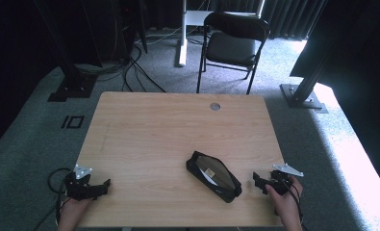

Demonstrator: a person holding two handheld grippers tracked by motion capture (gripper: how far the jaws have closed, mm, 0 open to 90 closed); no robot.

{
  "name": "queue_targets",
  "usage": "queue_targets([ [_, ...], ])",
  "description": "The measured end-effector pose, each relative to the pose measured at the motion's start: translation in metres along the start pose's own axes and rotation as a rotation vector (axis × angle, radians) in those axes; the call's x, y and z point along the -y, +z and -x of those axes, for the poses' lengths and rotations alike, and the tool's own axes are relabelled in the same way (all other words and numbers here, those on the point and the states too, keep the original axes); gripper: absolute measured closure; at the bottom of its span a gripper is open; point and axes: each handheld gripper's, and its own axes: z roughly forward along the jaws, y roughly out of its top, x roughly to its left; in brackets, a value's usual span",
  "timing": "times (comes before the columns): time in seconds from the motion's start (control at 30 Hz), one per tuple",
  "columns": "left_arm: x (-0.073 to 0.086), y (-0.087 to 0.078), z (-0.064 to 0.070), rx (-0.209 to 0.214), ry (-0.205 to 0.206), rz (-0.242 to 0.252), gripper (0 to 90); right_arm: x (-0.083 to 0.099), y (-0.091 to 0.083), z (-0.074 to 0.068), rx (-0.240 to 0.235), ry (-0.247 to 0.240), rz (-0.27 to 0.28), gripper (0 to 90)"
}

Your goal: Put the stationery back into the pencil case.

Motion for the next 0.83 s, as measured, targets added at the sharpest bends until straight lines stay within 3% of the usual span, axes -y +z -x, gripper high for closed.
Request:
queue_targets([
  [0.33,0.000,0.000,0.000,0.000,0.000,0.000,0.5,0.017,-0.001,0.003,0.084,0.034,-0.012,12.5],
  [0.53,0.000,0.000,0.000,0.000,0.000,0.000,0.5,0.020,0.000,0.001,0.113,-0.012,-0.013,12.3],
  [0.83,0.000,0.000,0.000,0.000,0.000,0.000,0.5,0.019,0.000,0.000,0.108,-0.018,-0.014,12.2],
])
